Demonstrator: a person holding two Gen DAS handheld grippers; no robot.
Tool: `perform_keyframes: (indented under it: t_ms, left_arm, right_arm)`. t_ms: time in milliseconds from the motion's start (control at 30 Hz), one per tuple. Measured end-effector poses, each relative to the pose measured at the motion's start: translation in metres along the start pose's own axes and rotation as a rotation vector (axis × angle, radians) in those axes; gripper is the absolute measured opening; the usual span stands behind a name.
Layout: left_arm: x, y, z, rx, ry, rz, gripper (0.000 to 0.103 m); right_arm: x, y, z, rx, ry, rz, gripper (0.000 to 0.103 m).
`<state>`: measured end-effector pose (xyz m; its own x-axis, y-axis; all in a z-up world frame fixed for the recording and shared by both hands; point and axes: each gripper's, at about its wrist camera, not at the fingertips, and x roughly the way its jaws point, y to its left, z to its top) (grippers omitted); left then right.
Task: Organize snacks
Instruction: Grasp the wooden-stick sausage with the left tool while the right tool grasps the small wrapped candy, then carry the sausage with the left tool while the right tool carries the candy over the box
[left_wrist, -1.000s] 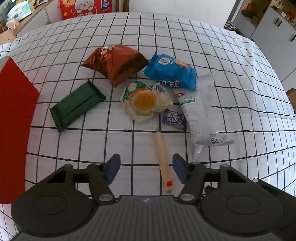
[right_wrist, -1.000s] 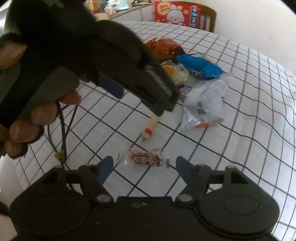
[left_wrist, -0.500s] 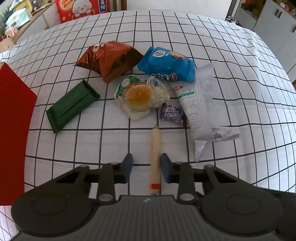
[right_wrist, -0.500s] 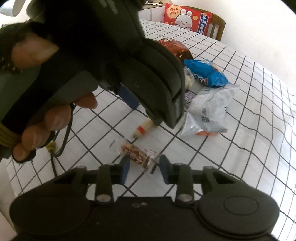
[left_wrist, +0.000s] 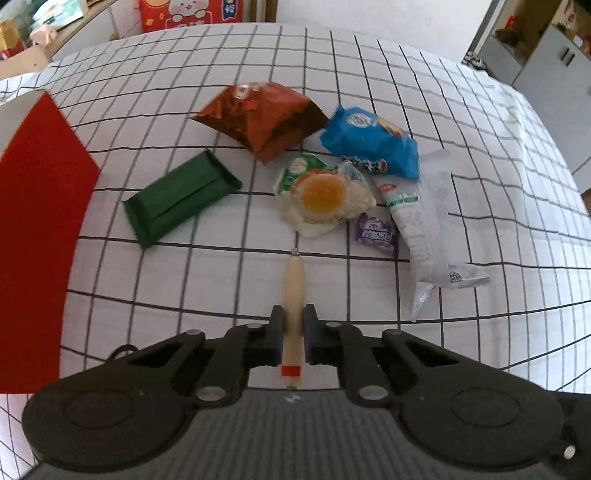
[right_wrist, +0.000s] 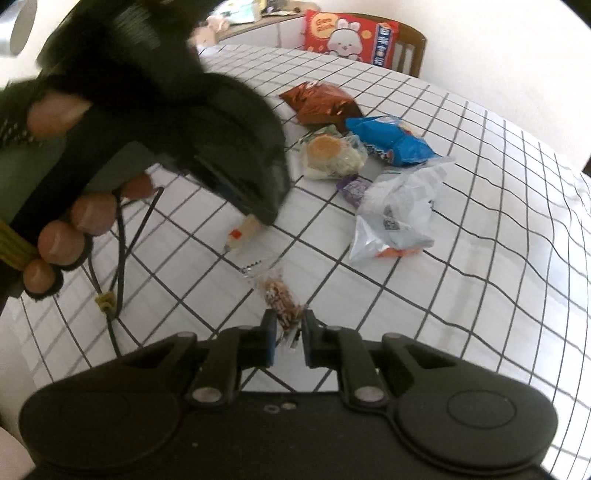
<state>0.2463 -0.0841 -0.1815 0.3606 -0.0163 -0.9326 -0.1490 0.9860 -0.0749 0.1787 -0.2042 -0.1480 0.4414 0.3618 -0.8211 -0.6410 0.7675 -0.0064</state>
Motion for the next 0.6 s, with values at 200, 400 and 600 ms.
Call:
perform_keyframes:
  t_ms: [200, 400, 600]
  left_arm:
    - [-0.021, 0.02, -0.003, -0.044, -0.003, -0.014, 0.01]
    - [-0.048, 0.033, -0.011, -0.063, -0.026, -0.025, 0.01]
    - [-0.076, 0.05, -0.02, -0.072, -0.052, -0.041, 0.01]
  right_arm:
    - [-0.019, -0.005, 0.007, 0.068, -0.022, 0.023, 0.012]
    - [-0.041, 0.003, 0.012, 0.11, -0.048, 0.045, 0.012]
    - [-0.057, 0.011, 0.023, 0.145, -0.082, 0.065, 0.012]
